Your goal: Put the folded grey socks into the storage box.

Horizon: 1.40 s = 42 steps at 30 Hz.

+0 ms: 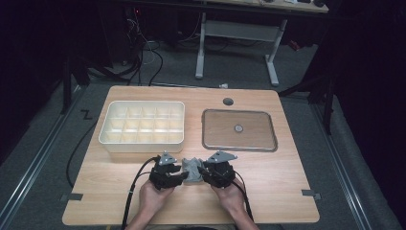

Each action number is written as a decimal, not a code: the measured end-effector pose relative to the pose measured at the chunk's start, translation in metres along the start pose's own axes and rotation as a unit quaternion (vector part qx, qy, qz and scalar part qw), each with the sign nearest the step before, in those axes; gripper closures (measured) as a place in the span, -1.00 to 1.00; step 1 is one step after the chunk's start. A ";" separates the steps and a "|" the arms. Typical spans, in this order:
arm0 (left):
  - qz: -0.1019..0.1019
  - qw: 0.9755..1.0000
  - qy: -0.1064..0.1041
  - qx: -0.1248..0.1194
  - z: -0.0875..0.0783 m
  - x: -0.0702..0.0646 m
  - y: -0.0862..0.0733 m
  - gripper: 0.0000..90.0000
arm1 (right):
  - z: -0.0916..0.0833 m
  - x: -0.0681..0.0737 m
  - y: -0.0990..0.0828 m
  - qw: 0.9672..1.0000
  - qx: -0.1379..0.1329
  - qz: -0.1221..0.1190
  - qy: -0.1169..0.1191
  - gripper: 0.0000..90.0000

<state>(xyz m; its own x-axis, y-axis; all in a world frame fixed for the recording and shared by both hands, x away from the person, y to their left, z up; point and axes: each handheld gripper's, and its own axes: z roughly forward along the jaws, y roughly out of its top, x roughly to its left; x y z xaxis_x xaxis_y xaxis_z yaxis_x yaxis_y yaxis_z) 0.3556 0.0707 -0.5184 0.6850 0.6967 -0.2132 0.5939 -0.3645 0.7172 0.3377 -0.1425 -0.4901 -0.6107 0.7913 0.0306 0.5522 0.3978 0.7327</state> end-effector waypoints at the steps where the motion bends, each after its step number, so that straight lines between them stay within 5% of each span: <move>1: -0.001 1.000 0.003 0.003 0.001 0.000 0.000 0.23 | 0.003 -0.001 0.000 1.000 0.004 0.003 -0.005 0.47; 9: 0.010 0.999 0.018 0.027 0.007 -0.004 0.000 0.21 | 0.018 -0.008 -0.012 0.999 0.030 0.003 -0.043 0.34; 22: 0.017 0.998 0.039 0.043 0.009 -0.008 0.002 0.23 | 0.021 -0.025 -0.026 0.999 0.014 0.046 -0.005 0.32; 32: 0.018 0.998 0.041 0.043 0.008 -0.007 0.002 0.23 | 0.022 -0.026 -0.026 0.999 0.015 0.050 -0.001 0.30; 38: 0.006 0.999 0.029 0.046 0.005 -0.002 0.001 0.12 | 0.021 -0.024 -0.025 0.999 0.017 0.044 0.002 0.24; 42: -0.030 0.999 0.011 0.012 -0.007 0.007 0.003 0.00 | 0.014 -0.023 -0.023 0.999 0.005 0.044 0.004 0.21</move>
<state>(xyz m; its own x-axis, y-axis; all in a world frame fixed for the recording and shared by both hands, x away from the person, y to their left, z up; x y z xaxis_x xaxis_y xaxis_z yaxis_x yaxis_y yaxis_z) 0.3594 0.0788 -0.5136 0.6384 0.7314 -0.2396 0.6439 -0.3370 0.6869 0.3469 -0.1629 -0.5168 -0.5645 0.8193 0.1003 0.6095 0.3318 0.7200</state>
